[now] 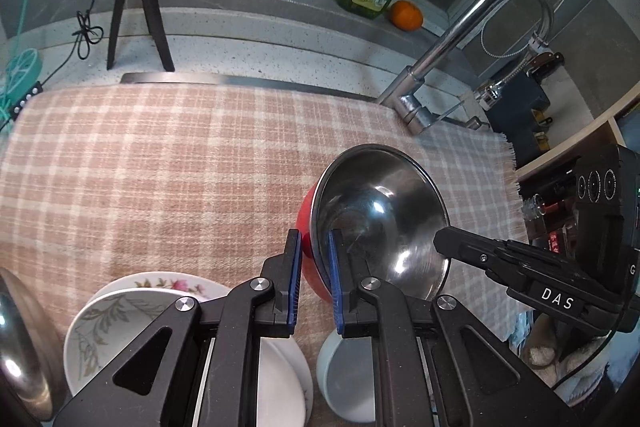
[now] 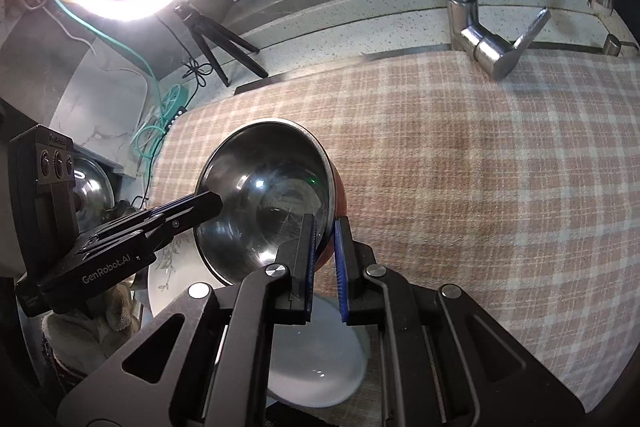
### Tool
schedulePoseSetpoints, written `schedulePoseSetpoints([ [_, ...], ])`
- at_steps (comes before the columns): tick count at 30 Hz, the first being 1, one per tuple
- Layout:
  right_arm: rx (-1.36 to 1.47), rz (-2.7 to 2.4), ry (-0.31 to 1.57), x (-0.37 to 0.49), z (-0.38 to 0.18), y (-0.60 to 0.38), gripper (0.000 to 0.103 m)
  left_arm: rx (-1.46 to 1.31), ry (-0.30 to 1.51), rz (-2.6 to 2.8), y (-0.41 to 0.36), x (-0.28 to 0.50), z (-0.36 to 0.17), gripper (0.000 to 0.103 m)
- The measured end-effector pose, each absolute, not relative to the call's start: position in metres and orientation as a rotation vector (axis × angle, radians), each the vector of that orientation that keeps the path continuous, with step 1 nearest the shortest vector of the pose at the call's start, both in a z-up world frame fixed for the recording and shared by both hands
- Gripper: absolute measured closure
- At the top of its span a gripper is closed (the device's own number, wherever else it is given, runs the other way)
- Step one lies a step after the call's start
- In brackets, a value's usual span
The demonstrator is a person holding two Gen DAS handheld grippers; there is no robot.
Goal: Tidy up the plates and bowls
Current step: 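Lift the red-sided bowl with the left gripper and carry it over the large steel bowl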
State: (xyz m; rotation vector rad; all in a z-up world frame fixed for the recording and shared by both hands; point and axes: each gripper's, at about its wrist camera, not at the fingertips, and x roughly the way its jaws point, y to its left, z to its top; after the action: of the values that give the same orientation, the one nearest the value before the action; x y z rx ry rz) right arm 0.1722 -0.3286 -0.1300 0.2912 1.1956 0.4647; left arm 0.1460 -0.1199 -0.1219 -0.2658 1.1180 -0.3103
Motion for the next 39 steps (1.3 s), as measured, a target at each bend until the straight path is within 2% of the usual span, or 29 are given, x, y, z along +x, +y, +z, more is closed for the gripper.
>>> schedulePoseSetpoints([
  [19,0.221,0.553,1.147,0.136,-0.088,-0.227,0.094,-0.323,1.026,-0.254,-0.031,0.1,-0.089,0.092],
  [39,0.1,0.781,1.183,0.115,-0.089,-0.083,0.093,-0.439,0.973,-0.03,0.094,0.044,-0.085,0.092],
])
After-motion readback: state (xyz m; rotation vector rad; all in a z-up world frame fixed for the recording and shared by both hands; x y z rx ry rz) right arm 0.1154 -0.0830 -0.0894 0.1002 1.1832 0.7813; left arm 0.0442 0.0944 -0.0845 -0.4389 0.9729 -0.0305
